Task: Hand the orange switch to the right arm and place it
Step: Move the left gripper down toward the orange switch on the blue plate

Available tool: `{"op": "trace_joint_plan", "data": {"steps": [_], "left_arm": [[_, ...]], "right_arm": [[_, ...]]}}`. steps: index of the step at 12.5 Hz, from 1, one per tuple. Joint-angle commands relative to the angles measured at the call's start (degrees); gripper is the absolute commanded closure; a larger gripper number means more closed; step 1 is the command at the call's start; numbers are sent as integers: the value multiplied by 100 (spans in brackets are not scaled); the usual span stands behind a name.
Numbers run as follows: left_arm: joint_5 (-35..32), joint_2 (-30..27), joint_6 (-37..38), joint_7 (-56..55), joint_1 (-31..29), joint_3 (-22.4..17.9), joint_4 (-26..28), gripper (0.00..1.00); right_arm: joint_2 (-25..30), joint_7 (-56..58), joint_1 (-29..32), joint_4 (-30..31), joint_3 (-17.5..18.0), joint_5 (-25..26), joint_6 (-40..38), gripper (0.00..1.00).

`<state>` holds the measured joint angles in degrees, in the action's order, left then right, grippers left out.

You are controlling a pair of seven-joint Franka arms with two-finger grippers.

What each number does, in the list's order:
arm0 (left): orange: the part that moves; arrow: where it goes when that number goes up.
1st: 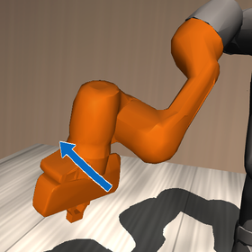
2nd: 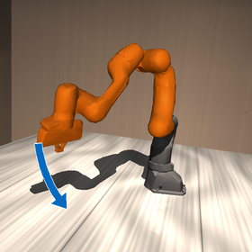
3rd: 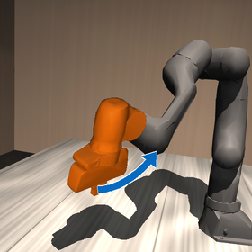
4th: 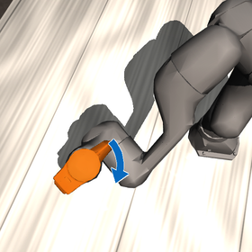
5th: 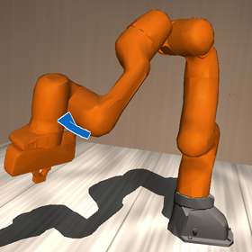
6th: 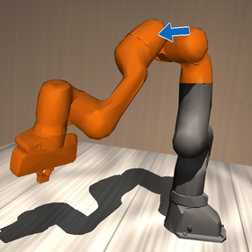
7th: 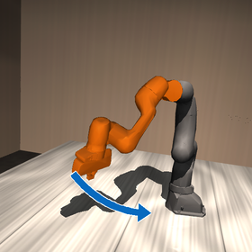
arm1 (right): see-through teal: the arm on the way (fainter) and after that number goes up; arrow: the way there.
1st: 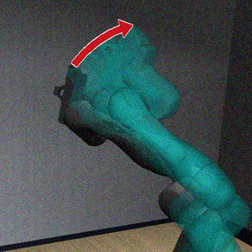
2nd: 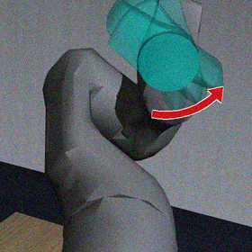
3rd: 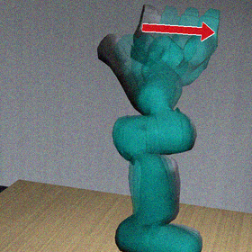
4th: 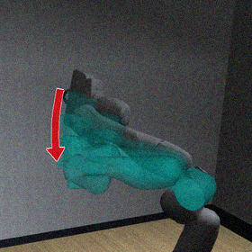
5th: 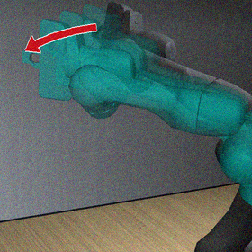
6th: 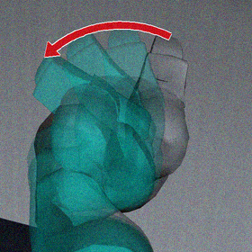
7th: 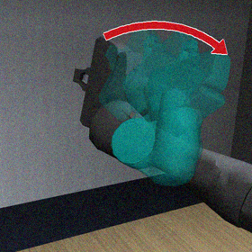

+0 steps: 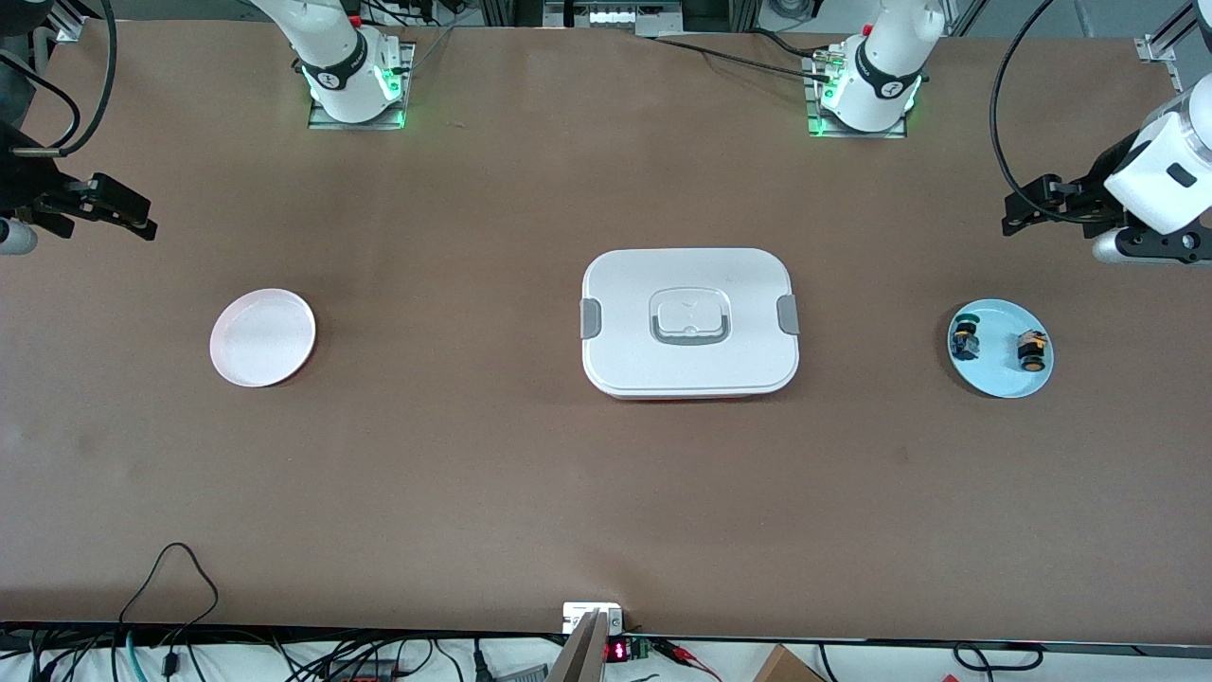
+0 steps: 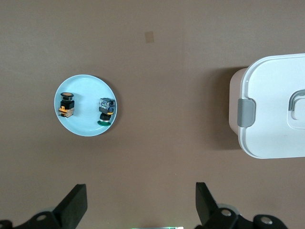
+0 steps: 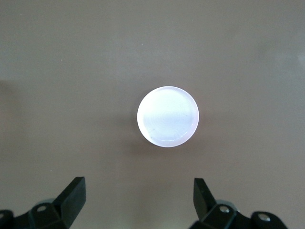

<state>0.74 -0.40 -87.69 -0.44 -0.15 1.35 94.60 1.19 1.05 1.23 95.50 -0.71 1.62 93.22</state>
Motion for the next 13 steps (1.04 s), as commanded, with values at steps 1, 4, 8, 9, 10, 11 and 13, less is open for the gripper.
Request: {"op": "trace_joint_plan", "data": {"steps": [1,4,8,9,10,11,13], "left_arm": [[49,41,50,-18,15,-30,-126,0],[67,224,129,-44,15,-30,-397,0],[75,410,375,340,-37,-30,-566,0],[76,410,419,543,-46,-38,-557,0],[50,418,419,762,-46,-39,-530,0],[15,418,498,1121,-55,-47,-452,0],[6,418,490,2392,-274,-47,-223,0]], "right_arm": [[22,45,0,-76,1,14,-146,0],[22,45,0,-76,-8,14,-146,0],[31,45,0,-76,-8,14,-146,0],[22,45,0,-76,1,14,-146,0],[31,45,-9,-76,1,14,-146,0],[31,45,-9,-76,1,14,-146,0],[31,45,-18,-76,1,14,-146,0]]}}
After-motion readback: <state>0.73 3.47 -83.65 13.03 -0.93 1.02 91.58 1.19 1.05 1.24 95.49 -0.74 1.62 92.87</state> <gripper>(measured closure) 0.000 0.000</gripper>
